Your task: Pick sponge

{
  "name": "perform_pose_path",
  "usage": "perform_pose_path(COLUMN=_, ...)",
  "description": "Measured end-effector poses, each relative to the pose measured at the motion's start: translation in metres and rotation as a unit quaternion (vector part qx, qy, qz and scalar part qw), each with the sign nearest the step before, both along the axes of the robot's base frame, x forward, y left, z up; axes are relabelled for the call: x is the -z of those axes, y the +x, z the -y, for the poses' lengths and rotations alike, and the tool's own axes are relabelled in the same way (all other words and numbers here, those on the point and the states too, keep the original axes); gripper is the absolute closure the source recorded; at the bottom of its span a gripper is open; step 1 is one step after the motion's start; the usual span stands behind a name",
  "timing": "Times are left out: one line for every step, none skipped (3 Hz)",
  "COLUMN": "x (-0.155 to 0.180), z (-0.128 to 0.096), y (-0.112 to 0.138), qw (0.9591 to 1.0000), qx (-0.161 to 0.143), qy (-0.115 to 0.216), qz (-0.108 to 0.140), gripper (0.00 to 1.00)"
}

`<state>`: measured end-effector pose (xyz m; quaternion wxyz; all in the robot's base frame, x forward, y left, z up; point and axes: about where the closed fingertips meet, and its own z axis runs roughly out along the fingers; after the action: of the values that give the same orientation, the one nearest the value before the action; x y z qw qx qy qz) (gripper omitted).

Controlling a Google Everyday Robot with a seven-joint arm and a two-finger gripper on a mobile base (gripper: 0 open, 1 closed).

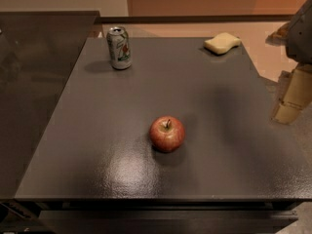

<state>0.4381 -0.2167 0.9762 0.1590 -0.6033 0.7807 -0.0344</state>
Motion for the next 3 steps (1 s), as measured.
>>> perform_pose_path(x=0.0, z=0.0, y=0.0, qw=1.0, qx=0.0, qy=0.0, qz=0.0, gripper=0.0)
perform_pose_path(x=0.005, z=0.0, y=0.011, qw=0.9996, qx=0.005, qy=0.028, qz=0.003, gripper=0.0)
perform_pose_path(x=0.015, z=-0.002, y=0.041, qw=0.9971, qx=0.011, qy=0.075, qz=0.012, gripper=0.0)
